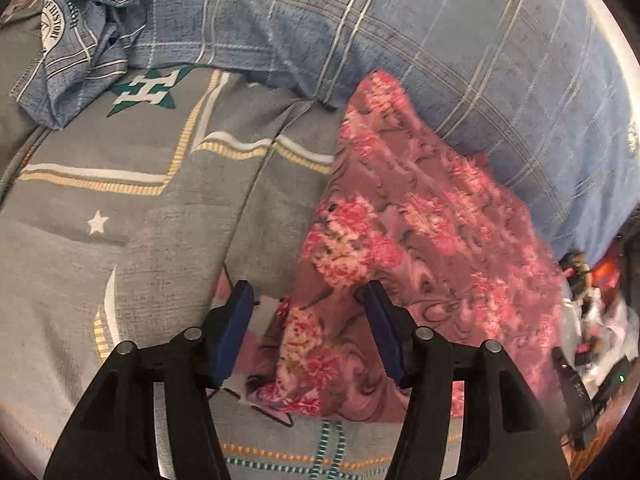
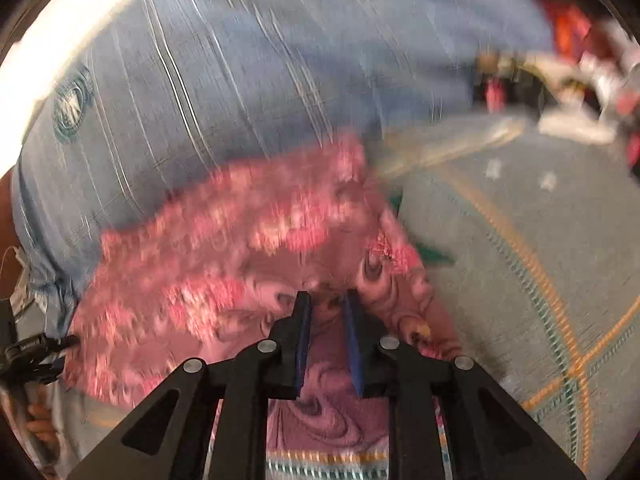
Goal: Fold small clothes
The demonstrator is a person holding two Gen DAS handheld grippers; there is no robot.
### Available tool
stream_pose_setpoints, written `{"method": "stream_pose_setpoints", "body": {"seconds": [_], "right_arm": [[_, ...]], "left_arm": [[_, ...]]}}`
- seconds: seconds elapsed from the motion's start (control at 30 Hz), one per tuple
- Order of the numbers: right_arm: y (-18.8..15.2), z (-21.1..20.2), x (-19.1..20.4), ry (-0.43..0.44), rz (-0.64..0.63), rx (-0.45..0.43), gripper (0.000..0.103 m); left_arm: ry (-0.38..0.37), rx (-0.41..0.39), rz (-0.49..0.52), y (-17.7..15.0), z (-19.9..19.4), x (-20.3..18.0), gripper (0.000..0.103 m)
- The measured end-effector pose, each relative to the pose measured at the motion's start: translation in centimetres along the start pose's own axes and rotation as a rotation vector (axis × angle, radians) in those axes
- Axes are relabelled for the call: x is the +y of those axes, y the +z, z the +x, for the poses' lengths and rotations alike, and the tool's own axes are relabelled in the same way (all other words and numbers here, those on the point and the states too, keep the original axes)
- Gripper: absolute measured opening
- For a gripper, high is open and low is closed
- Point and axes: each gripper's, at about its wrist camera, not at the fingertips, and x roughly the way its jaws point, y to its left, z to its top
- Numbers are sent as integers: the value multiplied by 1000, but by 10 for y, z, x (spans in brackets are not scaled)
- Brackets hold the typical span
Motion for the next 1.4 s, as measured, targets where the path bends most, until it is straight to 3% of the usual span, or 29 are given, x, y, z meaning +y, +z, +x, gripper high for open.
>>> {"method": "stream_pose_setpoints", "body": {"seconds": [0.13,0.2,0.27,0.33,0.4,0.43,0.57,0.77,1.03,1.13,1.23,1.27,1.3,1.4], "right_arm": [[9,-27,9,39,-7,-68,22],[7,-23,4,14,-17,-47,34],[2,0,1,-13,-14,44,37],[0,-7,8,-38,-51,-2,36],[1,-13,25,-70,-69,12,39],[0,-17,33,-42,-80,2,39],[-22,-23,103,97,-262,23,44],[-97,-6,233,264,-635,126,46],[-140,30,319,242,-870,121,63],[-149,37,336,233,-919,67,66],[-147,47,346,199,-914,34,63],[-144,48,347,204,-899,36,50],[-140,51,348,209,-882,44,17],[-128,47,339,225,-820,17,12]], "left_arm": [[-125,-51,-74,5,-21,14,57],[-63,-53,-51,5,-20,13,57],[-2,-4,-26,4,-7,11,57],[-1,40,-30,3,4,14,57],[-33,26,-46,4,-4,17,57],[-68,19,-64,6,-8,22,57],[-94,8,-136,13,-15,43,57],[-94,4,-171,17,-23,61,57],[-58,-41,-198,26,-37,85,57],[-63,-47,-231,29,-39,94,57],[-79,-46,-260,31,-40,101,57],[-84,-45,-266,31,-40,102,57],[-88,-44,-268,31,-40,102,57],[-123,-40,-256,31,-40,97,57]]}}
